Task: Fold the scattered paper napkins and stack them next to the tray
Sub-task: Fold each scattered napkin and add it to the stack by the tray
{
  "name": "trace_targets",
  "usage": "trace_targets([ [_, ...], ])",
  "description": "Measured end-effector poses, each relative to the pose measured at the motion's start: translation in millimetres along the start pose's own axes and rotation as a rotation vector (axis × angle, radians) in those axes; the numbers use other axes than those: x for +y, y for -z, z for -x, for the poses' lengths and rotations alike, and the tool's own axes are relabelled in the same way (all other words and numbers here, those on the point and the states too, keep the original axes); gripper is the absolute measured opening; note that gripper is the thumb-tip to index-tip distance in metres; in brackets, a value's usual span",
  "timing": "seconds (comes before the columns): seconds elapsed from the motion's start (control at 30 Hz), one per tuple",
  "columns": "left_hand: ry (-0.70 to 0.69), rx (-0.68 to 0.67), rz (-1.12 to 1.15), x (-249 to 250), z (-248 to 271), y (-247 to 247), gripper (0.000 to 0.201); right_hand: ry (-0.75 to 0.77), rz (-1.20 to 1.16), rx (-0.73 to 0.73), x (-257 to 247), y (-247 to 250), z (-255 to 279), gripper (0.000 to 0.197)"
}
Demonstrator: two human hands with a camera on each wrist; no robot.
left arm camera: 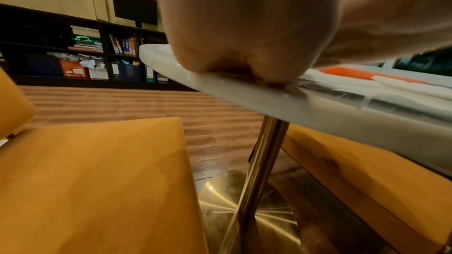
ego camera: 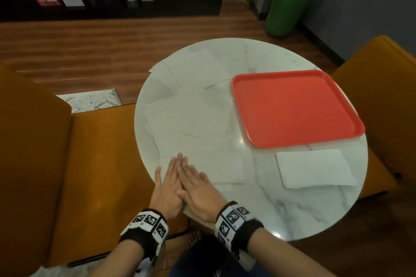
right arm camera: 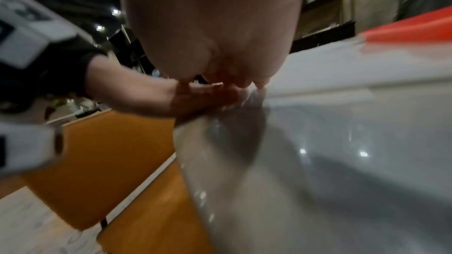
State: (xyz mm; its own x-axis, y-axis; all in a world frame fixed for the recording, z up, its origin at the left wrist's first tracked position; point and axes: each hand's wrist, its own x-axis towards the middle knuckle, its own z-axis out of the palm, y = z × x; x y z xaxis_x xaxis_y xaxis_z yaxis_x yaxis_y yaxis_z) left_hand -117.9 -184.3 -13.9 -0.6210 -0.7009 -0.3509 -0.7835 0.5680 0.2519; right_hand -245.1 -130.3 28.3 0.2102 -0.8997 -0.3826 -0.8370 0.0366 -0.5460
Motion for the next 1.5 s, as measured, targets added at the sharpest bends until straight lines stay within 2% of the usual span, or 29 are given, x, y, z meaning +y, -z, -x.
trace_targets([
  [0.1, 0.004, 0.071, -0.048, -5.6, -2.0, -7.3, 0.068, -0.028, 0.062, -0.001, 22.0, -8.0, 5.3, 0.063],
  [0.23, 0.022, 0.086, 0.049, -2.0, -2.7, -4.1, 0.073, -0.050, 0.229, -0.002, 60.8, 5.2, 31.5, 0.073],
  [0.37, 0.025, 0.063, 0.061, 1.0, -1.4, 0.4, 0.074, -0.228, 0.223, 0.023, 101.1, 20.1, 65.6, 0.075],
  [0.47, 0.033, 0.049, 0.057, 0.8, -2.1, -0.3, 0.074, -0.300, 0.263, 0.060, 99.7, 25.4, 68.9, 0.079],
  [0.53, 0.040, 0.043, 0.056, 2.2, -3.3, 0.5, 0.074, -0.254, 0.260, 0.089, 78.7, 23.8, 58.0, 0.080],
  [0.63, 0.044, 0.013, 0.019, 2.5, -2.3, 1.8, 0.076, -0.100, 0.247, 0.063, 44.9, 9.0, 40.2, 0.076],
  [0.73, 0.042, 0.005, 0.024, 0.6, -1.8, 1.5, 0.075, -0.033, 0.254, 0.022, 44.3, -6.2, 37.9, 0.077],
  [0.83, 0.041, 0.005, 0.036, -0.9, -3.0, 0.0, 0.076, -0.074, 0.239, 0.047, 66.7, -6.8, 55.8, 0.072],
  [0.9, 0.044, 0.001, 0.042, 0.0, -3.0, 1.2, 0.078, -0.117, 0.254, 0.121, 83.8, -3.7, 68.5, 0.068],
  [0.97, 0.048, 0.013, 0.035, 3.1, -3.1, 5.5, 0.083, -0.188, 0.291, 0.223, 91.7, 2.2, 77.2, 0.053],
  [1.07, 0.059, 0.051, -0.018, 11.0, -3.6, 14.3, 0.091, -0.130, 0.250, 0.452, 99.3, 1.5, 75.8, 0.032],
  [1.17, -0.008, 0.083, -0.047, 24.2, -10.2, 15.3, 0.087, -0.078, 0.198, 0.590, 100.0, 3.3, 64.7, 0.019],
  [1.27, -0.134, 0.068, -0.076, 42.0, -16.3, 10.9, 0.076, -0.108, 0.137, 0.538, 101.9, 11.3, 57.3, 0.021],
  [1.37, -0.197, 0.078, -0.078, 54.9, -21.2, 12.1, 0.069, -0.078, 0.104, 0.460, 101.1, 25.4, 57.3, 0.027],
  [1.5, -0.214, 0.209, -0.060, 62.8, -23.0, 28.5, 0.041, -0.049, 0.032, 0.551, 95.7, 54.0, 65.9, 0.012],
])
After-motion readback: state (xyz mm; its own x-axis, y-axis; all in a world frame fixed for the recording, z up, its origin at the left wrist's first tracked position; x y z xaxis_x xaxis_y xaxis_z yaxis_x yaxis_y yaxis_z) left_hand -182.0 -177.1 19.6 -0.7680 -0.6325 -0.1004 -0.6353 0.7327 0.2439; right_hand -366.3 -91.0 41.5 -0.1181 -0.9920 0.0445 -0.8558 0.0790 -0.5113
